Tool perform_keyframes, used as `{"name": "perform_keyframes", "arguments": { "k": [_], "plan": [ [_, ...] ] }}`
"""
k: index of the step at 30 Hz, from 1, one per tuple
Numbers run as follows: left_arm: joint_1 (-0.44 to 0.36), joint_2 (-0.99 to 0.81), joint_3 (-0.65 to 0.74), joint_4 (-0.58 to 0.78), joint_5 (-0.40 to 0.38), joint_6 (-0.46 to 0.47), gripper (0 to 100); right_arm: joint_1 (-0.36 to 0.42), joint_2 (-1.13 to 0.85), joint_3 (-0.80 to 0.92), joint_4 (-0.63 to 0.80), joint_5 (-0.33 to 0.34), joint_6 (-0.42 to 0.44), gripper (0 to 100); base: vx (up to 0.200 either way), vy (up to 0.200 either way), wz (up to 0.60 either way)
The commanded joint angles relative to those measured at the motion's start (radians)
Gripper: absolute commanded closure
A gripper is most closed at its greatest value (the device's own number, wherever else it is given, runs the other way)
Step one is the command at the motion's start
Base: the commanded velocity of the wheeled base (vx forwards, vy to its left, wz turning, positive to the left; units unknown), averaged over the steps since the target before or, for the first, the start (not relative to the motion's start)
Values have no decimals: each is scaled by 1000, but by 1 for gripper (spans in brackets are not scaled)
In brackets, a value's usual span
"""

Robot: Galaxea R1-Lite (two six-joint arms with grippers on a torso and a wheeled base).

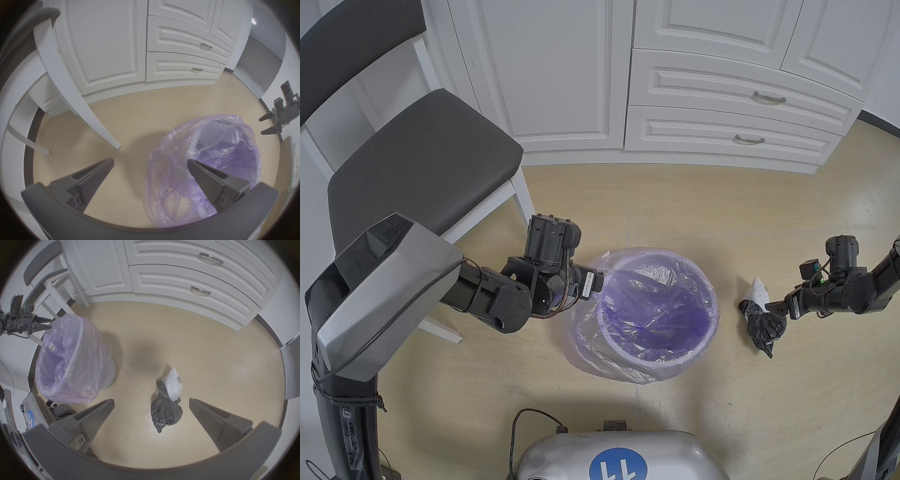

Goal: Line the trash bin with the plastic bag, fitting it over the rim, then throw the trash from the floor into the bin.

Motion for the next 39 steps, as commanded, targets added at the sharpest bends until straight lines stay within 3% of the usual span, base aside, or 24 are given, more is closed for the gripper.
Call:
{"name": "perform_keyframes", "arguments": {
  "k": [1,14,25,28,32,39],
  "plan": [
    [21,27,-13,-1,0,0,0,-4,0,-2,0,3,1,0,0,0,0],
    [49,153,-98,-2,-12,-77,0,-2,13,-2,-12,3,1,0,0,0,0],
    [52,84,-110,4,-14,-96,0,13,8,-3,-14,9,27,0,0,0,0],
    [50,19,-87,22,-12,-96,0,35,-3,-5,-22,47,88,0,0,0,0],
    [38,-74,-12,16,-14,-96,0,88,-4,10,-144,115,224,0,0,0,0],
    [-11,-183,131,-47,-14,-158,0,248,25,33,-333,113,448,0,0,0,0]
  ]
}}
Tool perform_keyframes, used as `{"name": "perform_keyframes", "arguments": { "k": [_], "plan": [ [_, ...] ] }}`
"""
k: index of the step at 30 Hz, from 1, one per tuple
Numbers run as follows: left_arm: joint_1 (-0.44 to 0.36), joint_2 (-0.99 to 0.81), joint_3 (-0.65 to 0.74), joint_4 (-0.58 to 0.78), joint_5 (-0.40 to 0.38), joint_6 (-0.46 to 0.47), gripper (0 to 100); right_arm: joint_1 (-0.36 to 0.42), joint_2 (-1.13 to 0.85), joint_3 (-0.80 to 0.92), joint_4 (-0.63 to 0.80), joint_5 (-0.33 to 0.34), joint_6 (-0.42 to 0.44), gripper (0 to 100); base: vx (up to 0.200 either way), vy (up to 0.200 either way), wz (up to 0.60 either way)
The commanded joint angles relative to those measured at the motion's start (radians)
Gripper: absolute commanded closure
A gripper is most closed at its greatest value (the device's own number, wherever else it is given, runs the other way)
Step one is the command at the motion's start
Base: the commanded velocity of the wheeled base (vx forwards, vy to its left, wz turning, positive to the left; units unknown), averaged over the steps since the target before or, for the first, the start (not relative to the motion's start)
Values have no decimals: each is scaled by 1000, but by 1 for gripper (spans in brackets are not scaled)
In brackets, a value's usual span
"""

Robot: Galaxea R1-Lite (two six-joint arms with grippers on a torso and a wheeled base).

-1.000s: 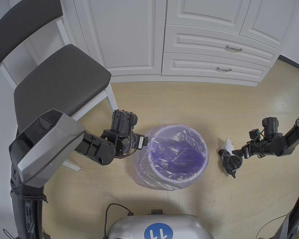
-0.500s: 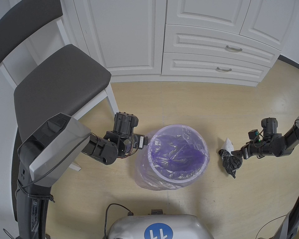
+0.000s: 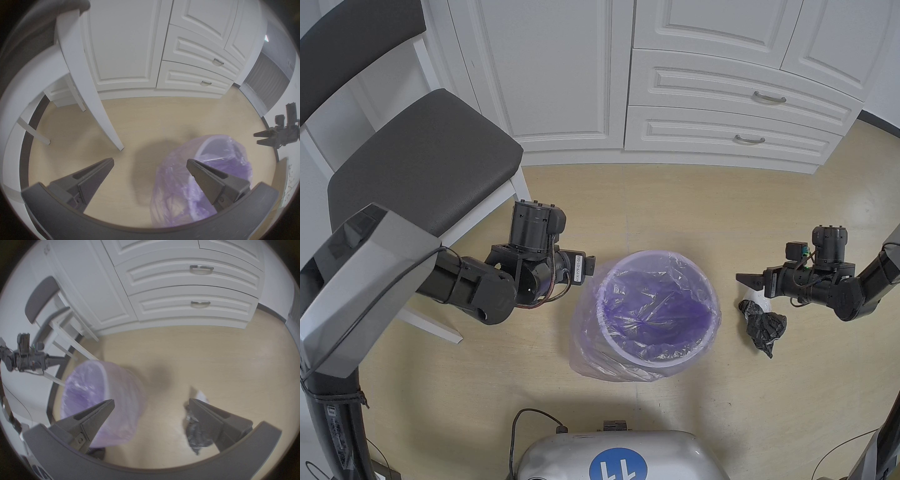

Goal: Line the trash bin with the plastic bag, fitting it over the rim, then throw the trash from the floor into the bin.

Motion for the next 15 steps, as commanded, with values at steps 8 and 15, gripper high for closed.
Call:
{"name": "perform_keyframes", "arguments": {
  "k": [8,15],
  "plan": [
    [-49,-236,339,-233,1,-41,0,256,218,-66,-190,-189,155,0,0,0,0],
    [-30,-271,468,-364,1,-41,0,294,295,-118,-210,-226,170,0,0,0,0]
  ]
}}
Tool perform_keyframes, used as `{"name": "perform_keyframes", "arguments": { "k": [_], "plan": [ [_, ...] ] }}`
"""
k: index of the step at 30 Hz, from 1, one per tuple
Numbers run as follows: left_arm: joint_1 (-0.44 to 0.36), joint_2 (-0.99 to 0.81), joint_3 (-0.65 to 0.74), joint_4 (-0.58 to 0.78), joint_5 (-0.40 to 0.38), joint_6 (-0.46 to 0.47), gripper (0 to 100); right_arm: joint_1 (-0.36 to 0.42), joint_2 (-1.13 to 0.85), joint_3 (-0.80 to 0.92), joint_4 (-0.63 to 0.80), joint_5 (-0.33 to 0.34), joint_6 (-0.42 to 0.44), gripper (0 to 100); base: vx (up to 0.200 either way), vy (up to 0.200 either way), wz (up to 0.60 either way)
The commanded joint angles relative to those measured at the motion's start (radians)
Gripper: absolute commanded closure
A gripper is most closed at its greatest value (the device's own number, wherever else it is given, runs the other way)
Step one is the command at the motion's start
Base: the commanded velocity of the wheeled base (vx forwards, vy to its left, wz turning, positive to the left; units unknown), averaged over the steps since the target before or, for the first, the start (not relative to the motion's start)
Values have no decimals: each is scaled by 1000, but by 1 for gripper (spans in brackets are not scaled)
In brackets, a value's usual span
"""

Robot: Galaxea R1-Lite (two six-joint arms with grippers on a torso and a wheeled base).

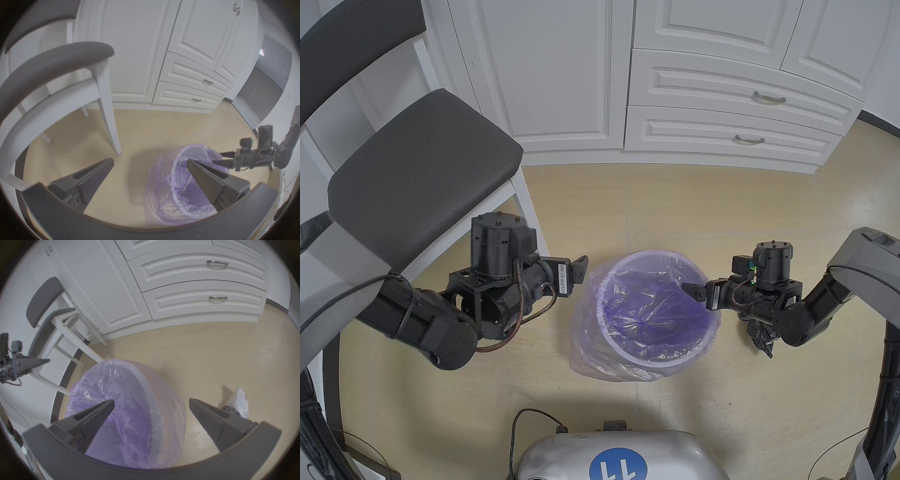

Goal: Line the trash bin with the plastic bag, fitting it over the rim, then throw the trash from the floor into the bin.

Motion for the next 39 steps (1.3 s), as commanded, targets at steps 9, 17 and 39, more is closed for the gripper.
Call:
{"name": "perform_keyframes", "arguments": {
  "k": [9,17,39],
  "plan": [
    [46,-66,150,-145,2,-4,0,53,186,-112,-114,-152,30,0,0,0,0],
    [48,-103,225,-206,3,-4,0,4,141,-92,-104,-211,-53,0,0,0,0],
    [-34,-292,400,-192,13,25,0,-55,-232,157,7,33,-28,0,0,0,0]
  ]
}}
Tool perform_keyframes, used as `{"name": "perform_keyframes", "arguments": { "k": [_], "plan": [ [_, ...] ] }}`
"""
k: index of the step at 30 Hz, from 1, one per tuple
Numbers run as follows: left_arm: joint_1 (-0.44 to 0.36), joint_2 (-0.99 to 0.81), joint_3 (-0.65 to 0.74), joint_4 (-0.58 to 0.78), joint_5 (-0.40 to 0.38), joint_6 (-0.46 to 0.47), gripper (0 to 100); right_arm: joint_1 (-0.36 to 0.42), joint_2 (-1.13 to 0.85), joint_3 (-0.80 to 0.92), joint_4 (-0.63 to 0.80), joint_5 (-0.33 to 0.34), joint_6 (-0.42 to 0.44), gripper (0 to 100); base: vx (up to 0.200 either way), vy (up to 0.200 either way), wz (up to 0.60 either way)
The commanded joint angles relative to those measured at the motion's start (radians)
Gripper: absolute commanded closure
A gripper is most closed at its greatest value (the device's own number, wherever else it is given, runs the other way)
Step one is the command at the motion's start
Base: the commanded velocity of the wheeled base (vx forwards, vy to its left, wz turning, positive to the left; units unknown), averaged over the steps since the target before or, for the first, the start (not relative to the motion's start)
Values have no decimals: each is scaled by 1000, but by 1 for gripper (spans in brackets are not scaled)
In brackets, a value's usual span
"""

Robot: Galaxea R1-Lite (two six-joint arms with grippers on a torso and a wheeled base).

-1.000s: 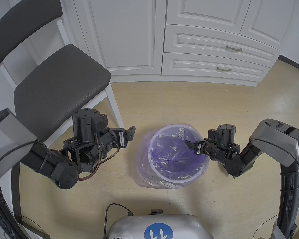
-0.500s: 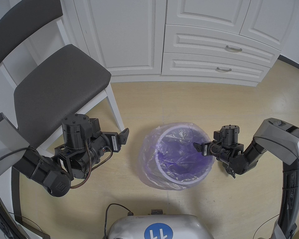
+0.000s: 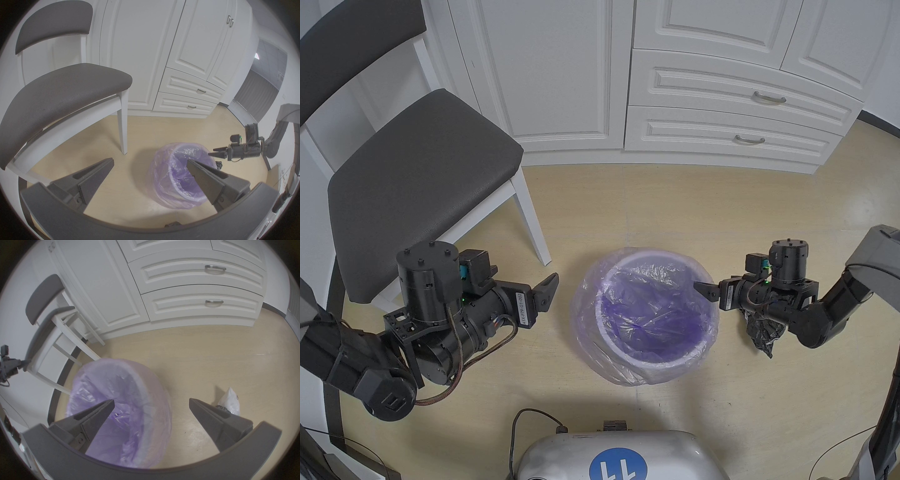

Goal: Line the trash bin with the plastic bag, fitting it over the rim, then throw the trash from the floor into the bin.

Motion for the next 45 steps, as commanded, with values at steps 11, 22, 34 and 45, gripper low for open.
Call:
{"name": "perform_keyframes", "arguments": {
  "k": [11,22,34,45],
  "plan": [
    [-14,-90,72,4,1,1,0,-60,-255,66,168,83,-5,0,0,0,0],
    [-16,-147,128,1,0,-7,0,-163,-432,96,316,135,-24,0,0,0,0],
    [-19,-251,186,3,-2,-47,0,-186,-578,80,507,123,-20,0,0,0,0],
    [-32,-306,178,-11,-5,13,0,-149,-737,84,737,-120,-22,0,0,0,0]
  ]
}}
